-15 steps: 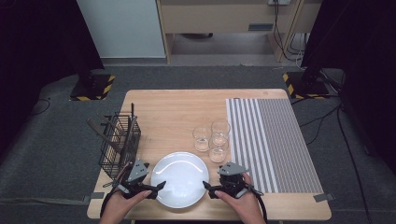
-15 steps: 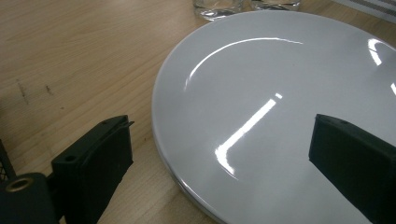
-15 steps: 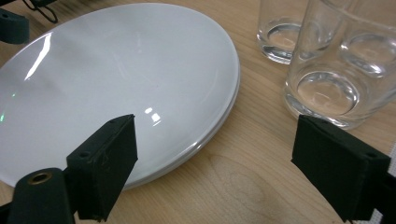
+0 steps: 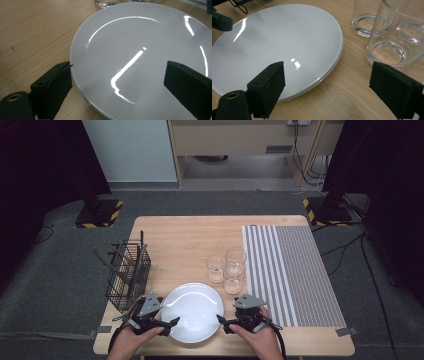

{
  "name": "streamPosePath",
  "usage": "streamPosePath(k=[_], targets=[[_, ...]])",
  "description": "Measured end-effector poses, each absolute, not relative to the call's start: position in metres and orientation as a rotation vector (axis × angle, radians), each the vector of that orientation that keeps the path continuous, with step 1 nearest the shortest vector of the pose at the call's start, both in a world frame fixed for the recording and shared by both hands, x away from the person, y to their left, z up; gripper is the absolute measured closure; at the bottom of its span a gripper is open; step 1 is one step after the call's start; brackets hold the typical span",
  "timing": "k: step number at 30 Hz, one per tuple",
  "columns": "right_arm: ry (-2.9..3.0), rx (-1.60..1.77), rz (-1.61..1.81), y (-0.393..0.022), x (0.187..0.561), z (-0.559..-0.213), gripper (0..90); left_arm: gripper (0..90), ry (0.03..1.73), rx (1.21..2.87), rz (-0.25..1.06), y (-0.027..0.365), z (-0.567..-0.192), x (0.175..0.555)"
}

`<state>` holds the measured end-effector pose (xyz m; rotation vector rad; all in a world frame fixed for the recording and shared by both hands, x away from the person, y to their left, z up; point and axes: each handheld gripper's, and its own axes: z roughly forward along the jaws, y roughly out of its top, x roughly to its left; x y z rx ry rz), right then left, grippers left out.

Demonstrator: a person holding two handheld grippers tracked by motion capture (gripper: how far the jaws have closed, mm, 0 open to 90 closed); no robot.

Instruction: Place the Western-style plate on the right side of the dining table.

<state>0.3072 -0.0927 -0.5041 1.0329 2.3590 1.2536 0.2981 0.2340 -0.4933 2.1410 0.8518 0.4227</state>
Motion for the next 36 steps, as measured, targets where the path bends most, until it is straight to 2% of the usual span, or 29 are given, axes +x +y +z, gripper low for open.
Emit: streamPosePath(k=[23,36], targets=[[2.382,1.066,1.235,-0.0961,0.3098,-0.5078,13.4,15.5,0.908,2.2,0.361,0.2373,-0.5015,0.3016],[2.393,1.064,1.228,-0.0961,0.3099,-0.5085,13.0,17.2,0.905,2.221,0.362,0.2351,-0.5033,0.3003]])
